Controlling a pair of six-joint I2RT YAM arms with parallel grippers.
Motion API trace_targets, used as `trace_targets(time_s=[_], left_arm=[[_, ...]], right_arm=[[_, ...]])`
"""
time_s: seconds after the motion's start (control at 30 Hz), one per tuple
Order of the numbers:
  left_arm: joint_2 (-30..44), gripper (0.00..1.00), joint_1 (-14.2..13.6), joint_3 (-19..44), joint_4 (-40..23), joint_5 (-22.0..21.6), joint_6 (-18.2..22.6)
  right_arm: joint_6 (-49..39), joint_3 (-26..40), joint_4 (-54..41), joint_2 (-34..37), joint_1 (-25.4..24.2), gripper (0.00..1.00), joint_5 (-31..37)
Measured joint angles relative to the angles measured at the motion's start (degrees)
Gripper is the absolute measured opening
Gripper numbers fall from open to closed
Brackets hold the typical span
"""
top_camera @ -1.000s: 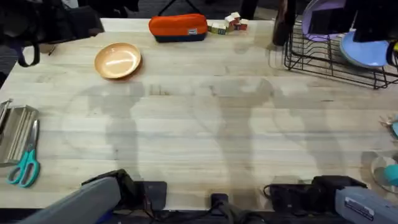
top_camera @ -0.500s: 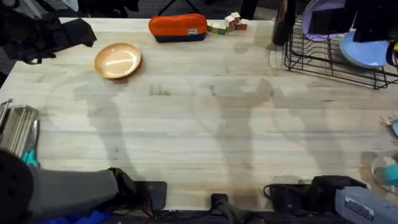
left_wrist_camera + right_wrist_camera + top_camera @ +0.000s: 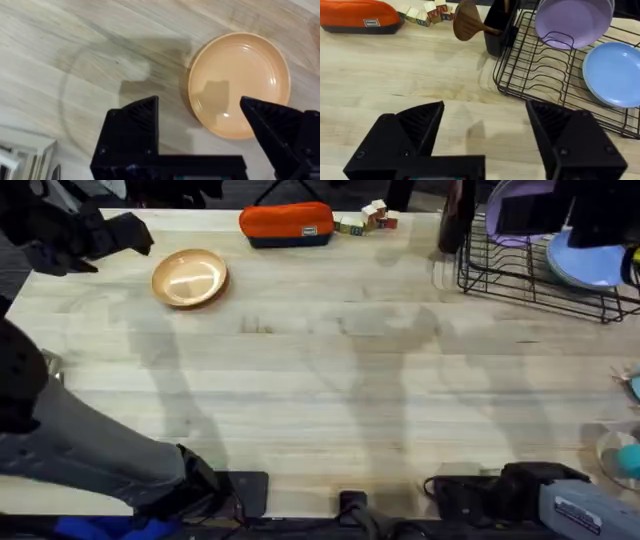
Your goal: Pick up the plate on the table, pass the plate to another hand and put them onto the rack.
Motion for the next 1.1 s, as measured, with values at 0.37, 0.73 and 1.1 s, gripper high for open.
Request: trace_targets(time_s=[0.37,0.73,1.1], left_arm=[[5.0,0.993,0.3,0.0,3.5,0.1,0.0],[11.6,0.993,0.3,0.0,4.4,0.2,0.0],[14.9,0.994,0.3,0.8,3.7,0.0,0.3]], right_arm=[[0.0,0.0,0.0,0.0,0.0,0.996,0.0],[0.0,0.0,0.0,0.0,0.0,0.995,0.0],[0.0,0.0,0.0,0.0,0.0,0.995,0.0]])
